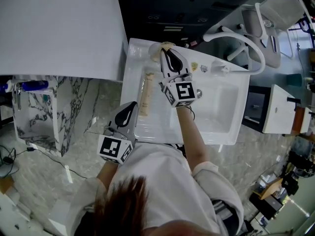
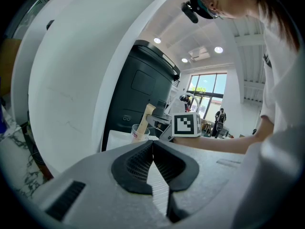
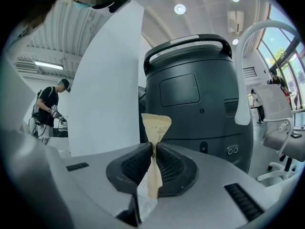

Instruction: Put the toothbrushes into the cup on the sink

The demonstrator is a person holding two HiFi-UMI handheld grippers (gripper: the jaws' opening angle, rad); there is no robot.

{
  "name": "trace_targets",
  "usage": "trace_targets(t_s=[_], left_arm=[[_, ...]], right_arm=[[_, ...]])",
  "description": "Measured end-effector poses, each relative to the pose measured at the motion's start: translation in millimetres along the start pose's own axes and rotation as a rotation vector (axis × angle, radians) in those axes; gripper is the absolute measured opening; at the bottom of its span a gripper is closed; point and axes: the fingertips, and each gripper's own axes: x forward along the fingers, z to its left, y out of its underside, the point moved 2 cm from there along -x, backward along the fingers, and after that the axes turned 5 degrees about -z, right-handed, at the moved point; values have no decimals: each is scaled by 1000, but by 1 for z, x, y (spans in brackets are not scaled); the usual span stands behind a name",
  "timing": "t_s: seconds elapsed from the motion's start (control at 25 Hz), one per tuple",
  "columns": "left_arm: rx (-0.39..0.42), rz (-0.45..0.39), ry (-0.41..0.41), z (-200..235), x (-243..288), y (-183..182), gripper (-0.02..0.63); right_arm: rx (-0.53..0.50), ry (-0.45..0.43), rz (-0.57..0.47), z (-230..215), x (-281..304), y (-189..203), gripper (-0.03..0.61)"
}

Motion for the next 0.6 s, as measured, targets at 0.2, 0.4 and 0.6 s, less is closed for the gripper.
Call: trace_targets(t_s=[0.2,0.4,0.6], left_arm=[[1,-1,-2,0,0,1,15],[-2,-1,-6,0,-1,1,15],[-6,0,-14,3,-2,1,15]], right_arm=[[-2,4,4,-1,1,1,38],[0,26,12,-11,11,2,38],[5,26,21,-17,22,5,38]])
